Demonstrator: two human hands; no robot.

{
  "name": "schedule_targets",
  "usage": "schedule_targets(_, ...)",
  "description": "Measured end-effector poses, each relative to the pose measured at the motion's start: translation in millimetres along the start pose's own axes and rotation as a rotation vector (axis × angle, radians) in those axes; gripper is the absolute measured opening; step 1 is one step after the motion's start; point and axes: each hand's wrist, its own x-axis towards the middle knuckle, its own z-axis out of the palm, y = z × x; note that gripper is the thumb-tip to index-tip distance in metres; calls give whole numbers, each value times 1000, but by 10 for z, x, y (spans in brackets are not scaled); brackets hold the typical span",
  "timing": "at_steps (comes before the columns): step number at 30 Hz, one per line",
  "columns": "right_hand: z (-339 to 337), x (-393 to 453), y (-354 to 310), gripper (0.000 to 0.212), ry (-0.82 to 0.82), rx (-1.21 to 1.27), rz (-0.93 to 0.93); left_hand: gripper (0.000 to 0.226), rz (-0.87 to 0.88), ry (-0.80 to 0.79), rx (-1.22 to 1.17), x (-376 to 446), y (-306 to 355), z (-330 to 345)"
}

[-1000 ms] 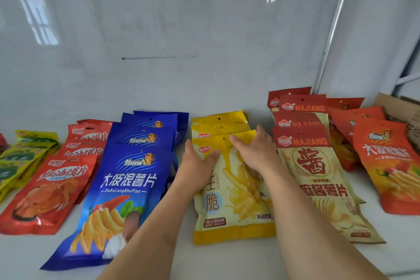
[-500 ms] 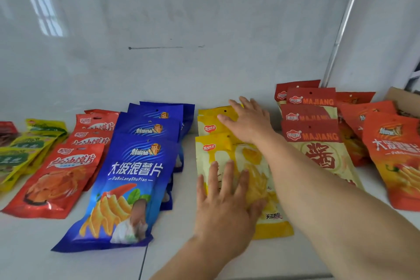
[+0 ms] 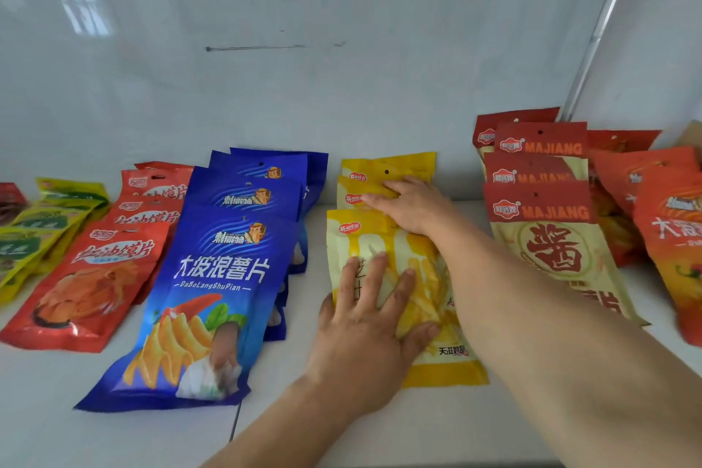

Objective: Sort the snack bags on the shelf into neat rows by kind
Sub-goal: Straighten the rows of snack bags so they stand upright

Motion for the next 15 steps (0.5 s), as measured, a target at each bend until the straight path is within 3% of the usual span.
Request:
schedule_targets(10, 15, -44, -13, 101, -57, 110, 17, 79, 16, 28, 44, 8, -34, 80)
schedule_targets(15, -165, -210, 73, 80, 66, 515, -16, 81, 12, 47, 9, 38, -67, 61)
